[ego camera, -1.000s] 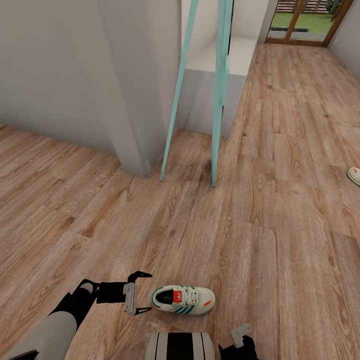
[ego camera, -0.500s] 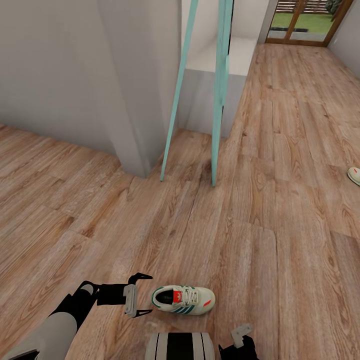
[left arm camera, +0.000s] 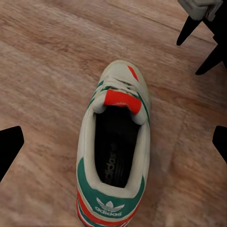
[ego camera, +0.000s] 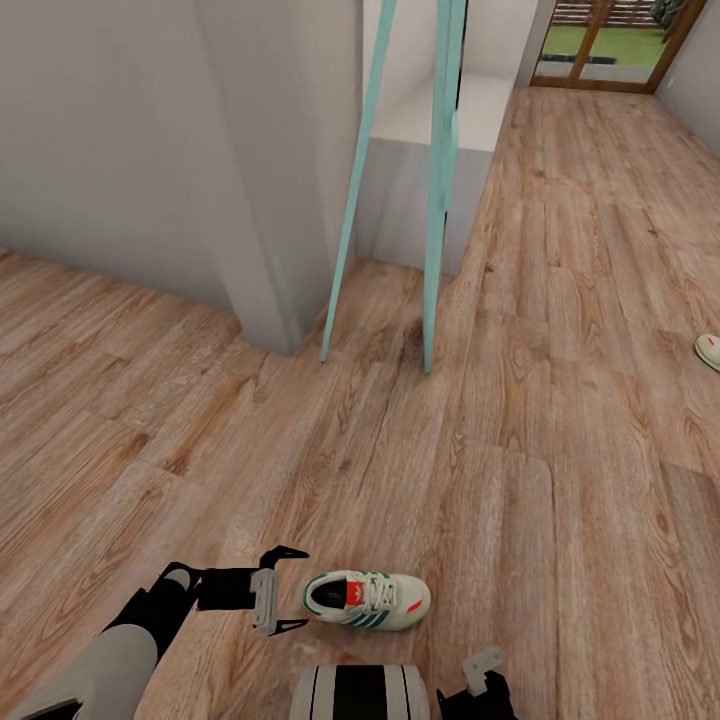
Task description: Pick up the two gym shoes and the two sandals from the corridor floor and place them onto the hallstand (shoe rack) in the corridor, making sure they are on the rack and not on the floor. Arrange them so the two gym shoes are next to each other and the two sandals are next to each other.
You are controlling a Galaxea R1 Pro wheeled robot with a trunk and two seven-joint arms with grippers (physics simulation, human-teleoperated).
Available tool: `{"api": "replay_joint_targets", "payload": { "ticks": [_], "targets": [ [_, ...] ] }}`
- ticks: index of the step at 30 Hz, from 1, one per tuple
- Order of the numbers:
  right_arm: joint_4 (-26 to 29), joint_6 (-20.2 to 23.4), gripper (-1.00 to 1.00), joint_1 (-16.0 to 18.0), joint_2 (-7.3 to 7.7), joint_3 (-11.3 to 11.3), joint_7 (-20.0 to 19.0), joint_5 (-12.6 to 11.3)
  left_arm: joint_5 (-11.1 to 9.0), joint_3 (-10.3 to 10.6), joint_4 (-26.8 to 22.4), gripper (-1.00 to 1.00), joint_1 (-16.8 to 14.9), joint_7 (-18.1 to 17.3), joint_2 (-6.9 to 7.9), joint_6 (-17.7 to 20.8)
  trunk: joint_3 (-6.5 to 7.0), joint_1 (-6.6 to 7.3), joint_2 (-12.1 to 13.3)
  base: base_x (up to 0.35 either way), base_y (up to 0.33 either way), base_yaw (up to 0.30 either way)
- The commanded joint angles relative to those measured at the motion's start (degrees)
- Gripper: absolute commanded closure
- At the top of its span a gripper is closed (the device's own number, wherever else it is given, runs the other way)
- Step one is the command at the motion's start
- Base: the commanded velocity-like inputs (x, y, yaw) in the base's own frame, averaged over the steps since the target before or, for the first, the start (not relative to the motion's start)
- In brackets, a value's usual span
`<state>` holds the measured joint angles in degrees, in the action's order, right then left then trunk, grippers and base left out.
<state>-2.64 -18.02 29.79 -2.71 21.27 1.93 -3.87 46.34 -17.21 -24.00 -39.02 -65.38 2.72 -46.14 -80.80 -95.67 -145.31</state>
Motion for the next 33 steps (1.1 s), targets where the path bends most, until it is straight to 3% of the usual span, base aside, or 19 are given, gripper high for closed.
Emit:
{"api": "replay_joint_targets", "payload": {
  "ticks": [1,10,14,33],
  "targets": [
    [0.0,0.0,-1.0,0.0,0.0,0.0,0.0,0.0,0.03,0.0,0.0,-1.0,0.0,0.02,-0.16,0.0,0.0,0.0,0.0,0.0,0.0,0.0],
    [0.0,0.0,-1.0,0.0,-0.01,0.0,0.0,0.0,0.16,-0.02,0.02,-1.0,0.0,0.06,-0.99,0.0,0.0,0.0,0.0,0.0,0.0,0.0],
    [0.0,0.0,-1.0,0.0,-0.06,0.0,0.0,0.0,0.21,-0.02,0.03,-1.0,0.0,0.07,-1.08,0.0,-0.66,-0.08,-0.04,0.0,0.0,0.0],
    [0.0,0.0,-1.0,0.0,-0.11,0.0,0.0,0.0,0.22,-0.02,0.06,-1.0,0.0,0.07,-1.27,0.0,-1.11,-0.13,-0.07,0.0,0.0,0.0]
  ]
}}
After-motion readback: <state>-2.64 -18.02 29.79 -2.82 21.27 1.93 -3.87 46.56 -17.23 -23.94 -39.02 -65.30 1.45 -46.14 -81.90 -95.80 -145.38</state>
